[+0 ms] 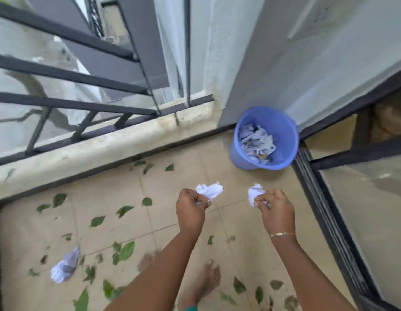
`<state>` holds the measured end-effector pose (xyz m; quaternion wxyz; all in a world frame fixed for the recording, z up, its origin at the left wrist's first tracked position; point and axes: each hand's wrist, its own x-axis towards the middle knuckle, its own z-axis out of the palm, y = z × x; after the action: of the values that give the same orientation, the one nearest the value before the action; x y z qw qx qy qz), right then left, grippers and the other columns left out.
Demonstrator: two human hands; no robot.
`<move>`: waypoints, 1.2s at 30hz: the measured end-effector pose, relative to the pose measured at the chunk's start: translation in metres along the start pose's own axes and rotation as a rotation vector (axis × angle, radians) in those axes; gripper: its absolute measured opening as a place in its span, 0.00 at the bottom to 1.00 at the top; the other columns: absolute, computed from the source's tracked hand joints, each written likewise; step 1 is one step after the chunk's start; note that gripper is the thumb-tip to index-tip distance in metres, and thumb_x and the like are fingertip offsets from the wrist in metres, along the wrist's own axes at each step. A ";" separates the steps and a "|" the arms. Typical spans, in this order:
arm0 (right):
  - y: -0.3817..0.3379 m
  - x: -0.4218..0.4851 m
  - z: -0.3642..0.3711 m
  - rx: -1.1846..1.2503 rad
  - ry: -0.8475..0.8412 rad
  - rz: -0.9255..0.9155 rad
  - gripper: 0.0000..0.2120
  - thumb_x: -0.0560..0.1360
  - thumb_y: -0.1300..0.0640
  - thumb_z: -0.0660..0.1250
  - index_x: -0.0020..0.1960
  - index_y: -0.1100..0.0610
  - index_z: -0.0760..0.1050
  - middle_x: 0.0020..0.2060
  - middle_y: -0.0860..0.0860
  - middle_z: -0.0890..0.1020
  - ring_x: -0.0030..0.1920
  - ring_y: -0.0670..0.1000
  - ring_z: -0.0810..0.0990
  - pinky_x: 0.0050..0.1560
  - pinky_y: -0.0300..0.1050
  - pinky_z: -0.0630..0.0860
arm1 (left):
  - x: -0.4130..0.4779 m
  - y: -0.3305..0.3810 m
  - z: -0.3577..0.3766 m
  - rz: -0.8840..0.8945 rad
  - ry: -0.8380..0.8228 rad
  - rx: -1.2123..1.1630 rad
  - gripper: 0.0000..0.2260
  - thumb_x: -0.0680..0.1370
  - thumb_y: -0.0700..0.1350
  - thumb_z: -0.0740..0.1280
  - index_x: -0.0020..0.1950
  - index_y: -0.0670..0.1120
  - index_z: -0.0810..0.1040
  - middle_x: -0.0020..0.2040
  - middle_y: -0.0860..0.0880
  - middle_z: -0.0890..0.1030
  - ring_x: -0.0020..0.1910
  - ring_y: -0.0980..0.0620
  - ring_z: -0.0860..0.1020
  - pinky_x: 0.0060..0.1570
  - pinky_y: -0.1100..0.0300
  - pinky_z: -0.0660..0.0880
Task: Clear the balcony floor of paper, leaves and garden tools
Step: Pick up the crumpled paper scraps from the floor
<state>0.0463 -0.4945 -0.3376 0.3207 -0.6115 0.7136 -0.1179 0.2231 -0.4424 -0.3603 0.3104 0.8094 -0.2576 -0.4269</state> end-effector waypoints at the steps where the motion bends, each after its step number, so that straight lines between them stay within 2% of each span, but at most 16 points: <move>1: 0.006 0.010 -0.010 0.006 0.031 0.011 0.08 0.66 0.73 0.68 0.34 0.62 0.80 0.41 0.58 0.78 0.39 0.54 0.76 0.37 0.38 0.60 | 0.004 0.013 0.013 0.034 -0.021 0.012 0.11 0.67 0.32 0.70 0.29 0.46 0.77 0.40 0.49 0.76 0.39 0.52 0.76 0.34 0.72 0.66; 5: 0.026 0.050 -0.035 0.066 0.104 0.084 0.06 0.66 0.72 0.70 0.35 0.62 0.81 0.40 0.56 0.76 0.40 0.56 0.77 0.37 0.37 0.60 | 0.032 0.057 0.062 0.087 -0.086 0.039 0.06 0.65 0.34 0.72 0.30 0.44 0.80 0.39 0.42 0.80 0.38 0.48 0.78 0.37 0.65 0.67; 7: 0.032 0.071 -0.041 0.100 0.111 0.119 0.05 0.67 0.71 0.70 0.36 0.63 0.81 0.39 0.55 0.75 0.41 0.58 0.78 0.35 0.36 0.62 | 0.046 0.073 0.083 0.099 -0.103 0.064 0.03 0.65 0.34 0.72 0.32 0.41 0.81 0.38 0.42 0.80 0.38 0.46 0.79 0.37 0.62 0.67; 9: 0.036 0.096 -0.044 0.129 0.138 0.133 0.05 0.67 0.71 0.69 0.36 0.63 0.81 0.40 0.57 0.76 0.41 0.59 0.78 0.36 0.35 0.63 | 0.063 0.092 0.101 0.118 -0.130 0.090 0.02 0.65 0.34 0.72 0.33 0.40 0.81 0.36 0.43 0.80 0.37 0.46 0.79 0.37 0.62 0.67; 15: 0.033 0.170 -0.039 0.103 0.171 0.172 0.07 0.69 0.70 0.66 0.39 0.62 0.82 0.45 0.61 0.79 0.43 0.60 0.78 0.39 0.39 0.64 | 0.120 0.133 0.146 0.190 -0.155 0.194 0.03 0.67 0.33 0.69 0.34 0.38 0.81 0.36 0.42 0.81 0.37 0.46 0.79 0.36 0.58 0.72; 17: 0.036 0.191 -0.032 0.104 0.153 0.183 0.07 0.70 0.69 0.66 0.42 0.62 0.82 0.46 0.60 0.80 0.44 0.59 0.79 0.43 0.41 0.68 | 0.136 0.138 0.161 0.214 -0.212 0.269 0.03 0.69 0.33 0.68 0.38 0.38 0.81 0.40 0.42 0.82 0.43 0.45 0.80 0.41 0.56 0.74; 21: 0.049 0.218 -0.018 0.125 -0.012 0.208 0.12 0.73 0.68 0.65 0.54 0.60 0.79 0.53 0.60 0.79 0.53 0.59 0.78 0.55 0.49 0.74 | 0.155 0.144 0.177 0.213 -0.378 0.398 0.14 0.71 0.32 0.68 0.55 0.42 0.81 0.58 0.42 0.79 0.58 0.45 0.76 0.51 0.65 0.67; 23: 0.052 0.218 -0.018 0.107 -0.023 0.210 0.15 0.73 0.70 0.63 0.56 0.60 0.78 0.55 0.61 0.78 0.55 0.60 0.77 0.58 0.51 0.72 | 0.153 0.143 0.171 0.223 -0.417 0.405 0.15 0.72 0.32 0.66 0.57 0.40 0.80 0.60 0.43 0.78 0.60 0.46 0.75 0.52 0.67 0.65; 24: 0.054 0.214 -0.019 0.104 -0.018 0.203 0.15 0.73 0.71 0.62 0.57 0.61 0.78 0.55 0.61 0.78 0.55 0.60 0.77 0.58 0.52 0.72 | 0.151 0.141 0.167 0.235 -0.423 0.398 0.14 0.73 0.34 0.65 0.57 0.39 0.80 0.60 0.43 0.78 0.60 0.45 0.75 0.52 0.65 0.66; 26: 0.053 0.201 -0.023 0.111 -0.012 0.181 0.16 0.72 0.73 0.60 0.56 0.63 0.77 0.54 0.62 0.77 0.54 0.60 0.77 0.58 0.52 0.73 | 0.145 0.137 0.156 0.245 -0.432 0.359 0.12 0.72 0.38 0.65 0.53 0.38 0.81 0.54 0.41 0.80 0.56 0.43 0.77 0.49 0.60 0.69; 29: 0.046 0.170 -0.025 0.107 0.000 0.107 0.16 0.71 0.74 0.60 0.54 0.62 0.78 0.51 0.61 0.78 0.51 0.60 0.79 0.56 0.53 0.74 | 0.126 0.128 0.129 0.216 -0.373 0.327 0.15 0.68 0.41 0.65 0.52 0.38 0.81 0.48 0.44 0.79 0.48 0.48 0.75 0.42 0.62 0.64; 30: 0.042 0.157 -0.024 0.100 0.001 0.070 0.16 0.70 0.74 0.60 0.52 0.62 0.79 0.50 0.61 0.79 0.51 0.60 0.79 0.55 0.53 0.74 | 0.121 0.122 0.120 0.205 -0.345 0.314 0.15 0.68 0.41 0.66 0.53 0.39 0.80 0.49 0.46 0.79 0.49 0.48 0.75 0.42 0.63 0.64; 33: 0.024 0.118 -0.019 0.057 -0.006 -0.046 0.15 0.69 0.73 0.62 0.50 0.60 0.80 0.49 0.60 0.79 0.49 0.60 0.80 0.54 0.51 0.75 | 0.100 0.097 0.086 0.163 -0.266 0.296 0.15 0.72 0.33 0.68 0.58 0.42 0.79 0.59 0.45 0.79 0.58 0.46 0.76 0.51 0.62 0.66; 36: -0.002 0.075 -0.010 0.006 -0.032 -0.142 0.14 0.68 0.72 0.63 0.49 0.61 0.80 0.47 0.60 0.80 0.47 0.61 0.80 0.52 0.53 0.75 | 0.071 0.066 0.044 0.110 -0.186 0.223 0.14 0.72 0.32 0.67 0.56 0.42 0.79 0.58 0.44 0.79 0.57 0.46 0.77 0.53 0.60 0.69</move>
<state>0.0385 -0.5689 -0.3523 0.3249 -0.6614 0.6629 -0.1326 0.2115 -0.5479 -0.3693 0.2164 0.7803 -0.3749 -0.4514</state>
